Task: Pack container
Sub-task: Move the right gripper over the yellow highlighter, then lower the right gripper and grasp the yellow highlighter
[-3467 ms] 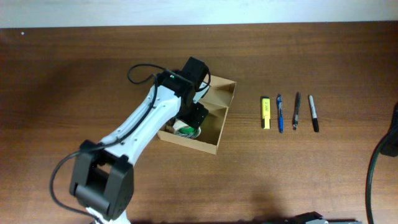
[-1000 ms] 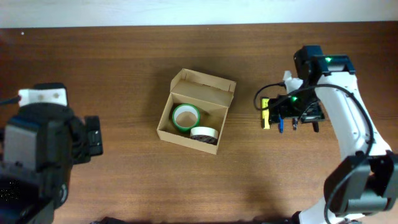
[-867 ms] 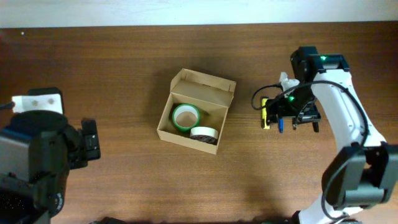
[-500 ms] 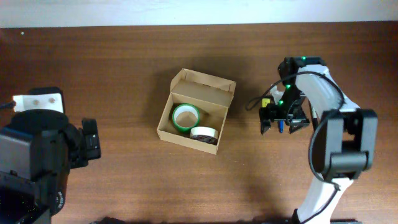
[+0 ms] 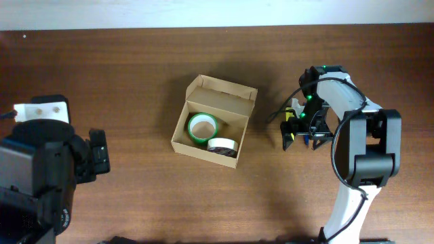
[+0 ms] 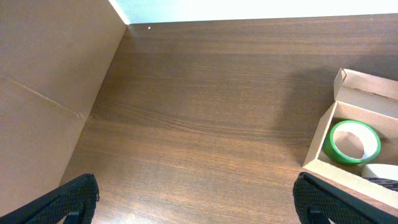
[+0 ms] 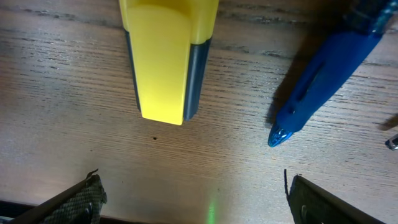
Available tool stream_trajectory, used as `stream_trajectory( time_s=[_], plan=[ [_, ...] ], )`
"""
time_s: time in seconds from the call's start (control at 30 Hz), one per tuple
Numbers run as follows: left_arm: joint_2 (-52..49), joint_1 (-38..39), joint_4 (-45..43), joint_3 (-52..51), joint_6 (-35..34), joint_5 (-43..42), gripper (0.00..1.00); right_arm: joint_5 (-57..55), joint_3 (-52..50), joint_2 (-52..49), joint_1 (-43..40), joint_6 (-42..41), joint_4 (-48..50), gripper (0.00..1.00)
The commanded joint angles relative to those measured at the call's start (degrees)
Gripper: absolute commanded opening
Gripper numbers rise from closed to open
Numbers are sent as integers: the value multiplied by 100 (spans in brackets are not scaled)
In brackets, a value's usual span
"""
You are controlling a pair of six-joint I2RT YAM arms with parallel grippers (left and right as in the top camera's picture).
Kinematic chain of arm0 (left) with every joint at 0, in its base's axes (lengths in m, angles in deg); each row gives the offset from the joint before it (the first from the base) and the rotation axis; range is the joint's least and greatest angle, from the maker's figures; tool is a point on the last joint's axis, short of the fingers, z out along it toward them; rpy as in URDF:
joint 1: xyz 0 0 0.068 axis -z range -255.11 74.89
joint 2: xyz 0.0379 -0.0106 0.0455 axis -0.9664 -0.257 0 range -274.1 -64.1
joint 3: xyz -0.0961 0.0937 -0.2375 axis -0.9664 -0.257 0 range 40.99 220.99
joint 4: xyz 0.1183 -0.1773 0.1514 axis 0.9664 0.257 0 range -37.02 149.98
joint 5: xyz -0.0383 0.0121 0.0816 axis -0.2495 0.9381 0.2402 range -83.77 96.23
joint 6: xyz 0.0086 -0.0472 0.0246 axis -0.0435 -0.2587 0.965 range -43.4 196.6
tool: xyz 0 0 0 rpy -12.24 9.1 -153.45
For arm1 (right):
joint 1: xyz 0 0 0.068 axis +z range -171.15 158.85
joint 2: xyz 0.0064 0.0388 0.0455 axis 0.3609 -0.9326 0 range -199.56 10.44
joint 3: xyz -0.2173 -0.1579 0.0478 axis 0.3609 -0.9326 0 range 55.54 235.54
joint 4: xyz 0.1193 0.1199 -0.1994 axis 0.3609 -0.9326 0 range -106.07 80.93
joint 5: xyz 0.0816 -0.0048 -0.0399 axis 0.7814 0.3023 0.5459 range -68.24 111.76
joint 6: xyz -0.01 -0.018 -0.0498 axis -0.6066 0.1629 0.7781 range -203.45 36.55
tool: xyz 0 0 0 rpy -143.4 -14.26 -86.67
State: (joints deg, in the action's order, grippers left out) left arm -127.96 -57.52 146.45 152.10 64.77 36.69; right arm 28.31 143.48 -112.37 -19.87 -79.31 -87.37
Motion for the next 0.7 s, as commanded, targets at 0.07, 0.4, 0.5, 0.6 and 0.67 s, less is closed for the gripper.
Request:
stream_trajectory(
  time_s=[0.07, 0.4, 0.5, 0.6, 0.67],
  plan=[
    [-2, -24, -2, 26, -79, 44, 100, -273, 162, 15, 37, -79, -11, 93],
    [-2, -24, 0, 26, -76, 46, 100, -398, 1104, 168, 444, -76, -162, 96],
    [-2, -24, 0, 26, -76, 48, 100, -490, 1150, 168, 586, -101, -68, 99],
    [-2, -24, 4, 26, -76, 46, 100, -509, 1150, 155, 581, -120, -28, 100],
    [-2, -24, 2, 26, -76, 46, 99, -531, 1150, 153, 538, -125, -11, 99]
  ],
)
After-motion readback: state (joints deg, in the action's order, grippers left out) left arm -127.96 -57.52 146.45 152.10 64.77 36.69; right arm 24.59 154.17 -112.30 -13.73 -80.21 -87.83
